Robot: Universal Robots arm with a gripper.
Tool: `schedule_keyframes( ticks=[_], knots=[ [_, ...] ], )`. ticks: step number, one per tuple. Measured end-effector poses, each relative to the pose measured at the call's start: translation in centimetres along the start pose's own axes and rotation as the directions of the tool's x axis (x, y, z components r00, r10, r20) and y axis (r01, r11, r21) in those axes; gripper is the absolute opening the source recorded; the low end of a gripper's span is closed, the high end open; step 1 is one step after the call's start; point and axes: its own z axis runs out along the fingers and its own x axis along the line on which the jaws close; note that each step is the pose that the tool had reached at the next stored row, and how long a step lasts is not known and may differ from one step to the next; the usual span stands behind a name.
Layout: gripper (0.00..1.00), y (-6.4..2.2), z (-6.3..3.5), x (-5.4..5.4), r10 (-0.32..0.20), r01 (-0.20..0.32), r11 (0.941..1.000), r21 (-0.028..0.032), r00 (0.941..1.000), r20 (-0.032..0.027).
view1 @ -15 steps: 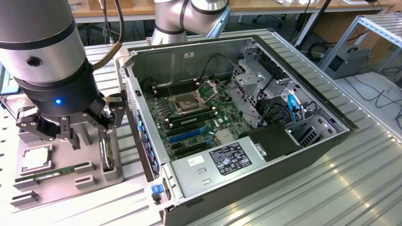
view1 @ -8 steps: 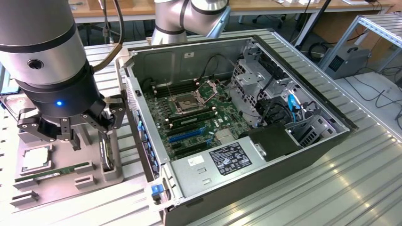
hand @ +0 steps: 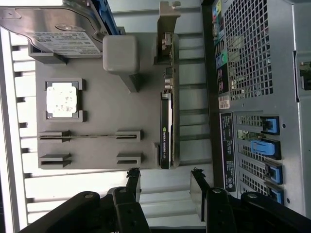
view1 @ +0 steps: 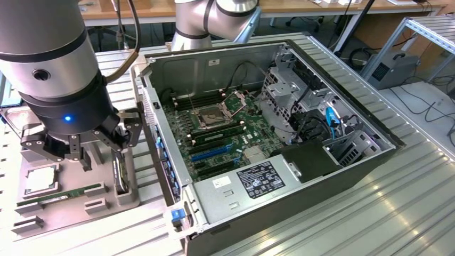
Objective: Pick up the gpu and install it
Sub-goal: 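Pick up the gpu and move the gpu toward the slot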
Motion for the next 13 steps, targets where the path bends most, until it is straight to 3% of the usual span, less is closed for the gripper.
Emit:
schedule_keyframes(
  ticks=[13],
  knots=[
    [0.54,0.18,0.33,0.02,0.0,0.0,1.0,0.0,1.0,0.0]
  ],
)
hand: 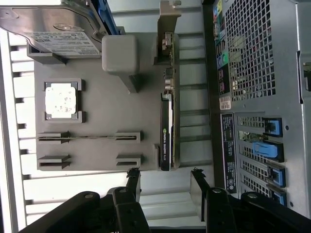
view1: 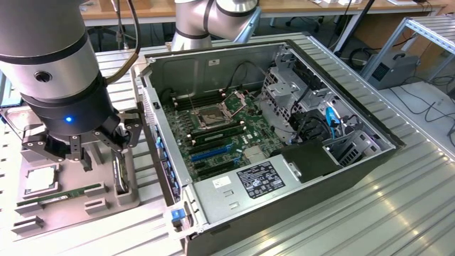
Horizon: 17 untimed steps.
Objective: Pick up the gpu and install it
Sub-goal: 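Pick up the gpu and move the gpu toward the slot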
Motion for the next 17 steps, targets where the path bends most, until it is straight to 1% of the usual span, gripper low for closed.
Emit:
schedule_keyframes(
  ticks=[3,4,7,13,17],
  knots=[
    [0.54,0.13,0.08,0.0,0.0,0.0,1.0,-0.0001,1.0,0.0001],
    [0.54,0.43,0.45,0.0,0.0,0.0,1.0,0.0002,1.0,-0.0002],
    [0.54,1.05,0.84,-0.2,0.0,0.0,1.0,0.0,1.0,0.0],
    [0.54,1.16,1.73,-0.2,0.0,0.0,1.0,0.0,1.0,0.0],
    [0.54,1.15,1.98,-0.2,0.0,0.0,1.0,0.0,1.0,0.0]
  ],
)
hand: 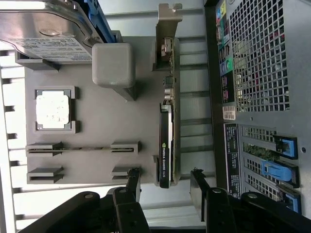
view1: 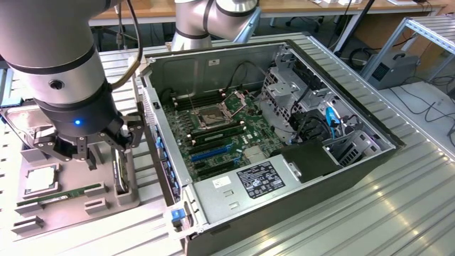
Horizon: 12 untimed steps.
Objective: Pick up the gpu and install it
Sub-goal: 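Pick up the gpu and move the gpu toward the slot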
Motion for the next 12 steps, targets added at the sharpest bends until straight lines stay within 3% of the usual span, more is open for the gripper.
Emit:
schedule_keyframes(
  ticks=[12],
  knots=[
    [0.54,0.05,0.31,0.01,0.0,0.0,1.0,0.0001,1.0,-0.0001]
  ],
)
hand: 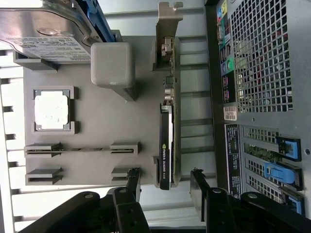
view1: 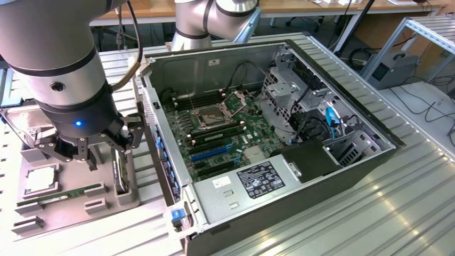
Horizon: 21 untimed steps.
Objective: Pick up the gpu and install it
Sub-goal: 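Pick up the gpu and move the gpu toward the slot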
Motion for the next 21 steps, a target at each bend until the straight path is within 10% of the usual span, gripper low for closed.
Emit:
schedule_keyframes(
  ticks=[21],
  knots=[
    [0.54,0.0,0.44,0.01,0.0,0.0,1.0,0.0,1.0,0.0]
  ],
)
